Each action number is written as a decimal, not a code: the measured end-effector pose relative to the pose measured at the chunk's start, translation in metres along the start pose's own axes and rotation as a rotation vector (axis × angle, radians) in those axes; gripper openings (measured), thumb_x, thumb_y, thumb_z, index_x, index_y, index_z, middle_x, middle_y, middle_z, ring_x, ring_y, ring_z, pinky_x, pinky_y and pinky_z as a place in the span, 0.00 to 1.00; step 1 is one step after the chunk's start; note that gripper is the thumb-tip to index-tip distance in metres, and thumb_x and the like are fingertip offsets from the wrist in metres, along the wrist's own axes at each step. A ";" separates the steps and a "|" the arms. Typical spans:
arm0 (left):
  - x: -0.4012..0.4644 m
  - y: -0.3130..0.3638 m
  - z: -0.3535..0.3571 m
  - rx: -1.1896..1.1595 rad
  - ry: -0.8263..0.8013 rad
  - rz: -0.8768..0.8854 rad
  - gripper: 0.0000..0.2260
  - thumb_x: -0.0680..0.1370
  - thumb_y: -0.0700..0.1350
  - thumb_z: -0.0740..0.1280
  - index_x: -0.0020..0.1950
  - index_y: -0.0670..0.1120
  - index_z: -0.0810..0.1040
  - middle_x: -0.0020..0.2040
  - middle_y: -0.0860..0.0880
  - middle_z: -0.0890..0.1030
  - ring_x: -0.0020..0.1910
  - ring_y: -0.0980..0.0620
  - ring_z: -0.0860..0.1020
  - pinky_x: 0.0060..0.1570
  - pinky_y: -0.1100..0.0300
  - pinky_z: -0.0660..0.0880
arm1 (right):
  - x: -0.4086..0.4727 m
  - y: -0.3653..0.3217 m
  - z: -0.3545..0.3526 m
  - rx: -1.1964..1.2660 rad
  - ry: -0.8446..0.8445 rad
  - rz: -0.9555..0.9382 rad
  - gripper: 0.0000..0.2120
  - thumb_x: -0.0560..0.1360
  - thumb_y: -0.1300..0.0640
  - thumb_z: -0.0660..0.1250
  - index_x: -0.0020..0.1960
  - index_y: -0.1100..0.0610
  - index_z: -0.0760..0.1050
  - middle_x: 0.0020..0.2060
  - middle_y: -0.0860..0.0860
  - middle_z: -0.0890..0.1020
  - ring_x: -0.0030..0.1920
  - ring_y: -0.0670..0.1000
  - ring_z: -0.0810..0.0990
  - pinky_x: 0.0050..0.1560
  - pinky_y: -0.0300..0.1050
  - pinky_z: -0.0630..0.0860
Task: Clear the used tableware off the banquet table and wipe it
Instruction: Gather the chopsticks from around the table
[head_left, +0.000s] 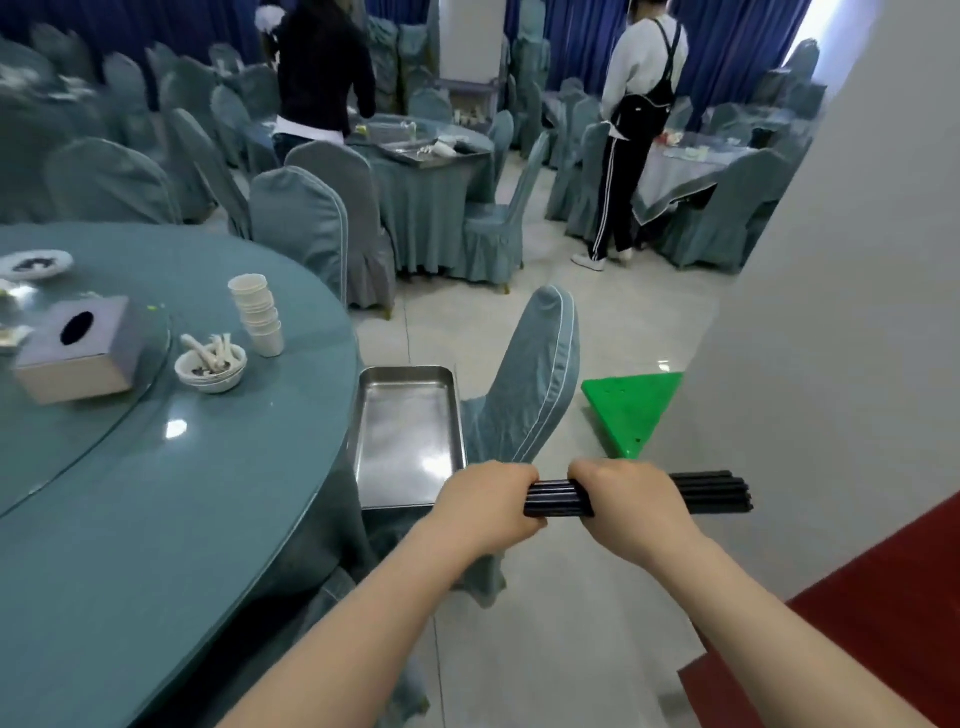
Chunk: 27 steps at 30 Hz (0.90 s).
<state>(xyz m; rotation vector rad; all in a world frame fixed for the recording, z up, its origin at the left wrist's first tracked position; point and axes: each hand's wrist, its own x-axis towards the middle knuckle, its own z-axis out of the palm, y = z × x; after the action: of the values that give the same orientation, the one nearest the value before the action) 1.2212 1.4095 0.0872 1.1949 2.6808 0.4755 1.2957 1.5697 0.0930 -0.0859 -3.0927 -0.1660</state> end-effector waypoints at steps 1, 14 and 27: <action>0.008 -0.009 -0.002 0.009 0.021 -0.029 0.07 0.74 0.53 0.64 0.42 0.53 0.67 0.36 0.54 0.73 0.39 0.48 0.74 0.34 0.57 0.66 | 0.017 0.001 0.001 0.004 0.016 -0.031 0.02 0.72 0.55 0.59 0.45 0.50 0.67 0.43 0.49 0.80 0.45 0.56 0.79 0.36 0.45 0.63; 0.018 -0.152 -0.026 0.092 0.214 -0.673 0.03 0.74 0.49 0.62 0.46 0.52 0.70 0.47 0.50 0.81 0.47 0.45 0.78 0.37 0.56 0.69 | 0.250 -0.021 0.040 0.118 0.140 -0.625 0.03 0.72 0.55 0.61 0.45 0.50 0.69 0.39 0.48 0.78 0.42 0.55 0.77 0.39 0.45 0.61; -0.029 -0.158 -0.017 -0.013 0.498 -1.276 0.05 0.73 0.49 0.65 0.48 0.53 0.76 0.40 0.55 0.78 0.43 0.51 0.77 0.40 0.56 0.74 | 0.346 -0.133 0.048 0.167 0.047 -1.238 0.07 0.71 0.56 0.62 0.49 0.52 0.70 0.43 0.50 0.79 0.45 0.56 0.77 0.39 0.45 0.61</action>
<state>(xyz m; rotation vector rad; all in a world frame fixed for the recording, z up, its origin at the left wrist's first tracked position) 1.1261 1.2850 0.0483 -0.8291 3.0742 0.5549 0.9405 1.4614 0.0473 1.7430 -2.5875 0.0672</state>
